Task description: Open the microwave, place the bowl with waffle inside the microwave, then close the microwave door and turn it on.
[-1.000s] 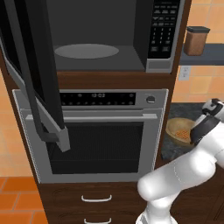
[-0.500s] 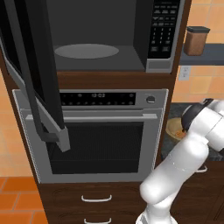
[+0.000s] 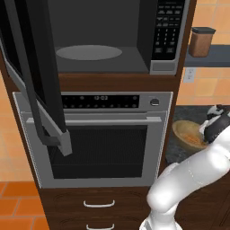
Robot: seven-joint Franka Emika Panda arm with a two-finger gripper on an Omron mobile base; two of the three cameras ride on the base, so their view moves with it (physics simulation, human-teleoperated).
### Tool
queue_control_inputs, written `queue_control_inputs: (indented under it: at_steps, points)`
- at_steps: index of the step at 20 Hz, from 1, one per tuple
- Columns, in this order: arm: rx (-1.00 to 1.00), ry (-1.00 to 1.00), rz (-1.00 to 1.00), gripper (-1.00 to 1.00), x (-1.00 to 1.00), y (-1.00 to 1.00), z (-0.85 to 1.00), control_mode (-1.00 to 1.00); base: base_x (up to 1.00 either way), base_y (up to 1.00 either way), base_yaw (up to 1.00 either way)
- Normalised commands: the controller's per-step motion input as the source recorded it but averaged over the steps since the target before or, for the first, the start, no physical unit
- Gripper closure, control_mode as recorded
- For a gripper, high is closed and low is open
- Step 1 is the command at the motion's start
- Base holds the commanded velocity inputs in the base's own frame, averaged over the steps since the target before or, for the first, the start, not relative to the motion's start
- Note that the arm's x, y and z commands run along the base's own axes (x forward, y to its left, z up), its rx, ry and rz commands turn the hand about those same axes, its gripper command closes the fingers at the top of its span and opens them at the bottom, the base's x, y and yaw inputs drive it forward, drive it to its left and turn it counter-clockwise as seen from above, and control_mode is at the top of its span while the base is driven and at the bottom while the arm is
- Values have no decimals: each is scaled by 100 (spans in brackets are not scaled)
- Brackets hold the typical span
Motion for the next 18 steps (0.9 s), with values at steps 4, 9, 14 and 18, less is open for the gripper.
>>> queue_control_inputs:
  at_steps: [4,9,14,18]
  points:
    - [0,-3,0,100,-2,0,-11,-100,0,0,0]
    - [0,-3,0,100,-13,4,-3,-100,0,0,0]
    - [2,-8,-1,100,-67,1,3,-100,0,0,0]
    - [0,-9,-9,100,-100,36,18,-100,0,0,0]
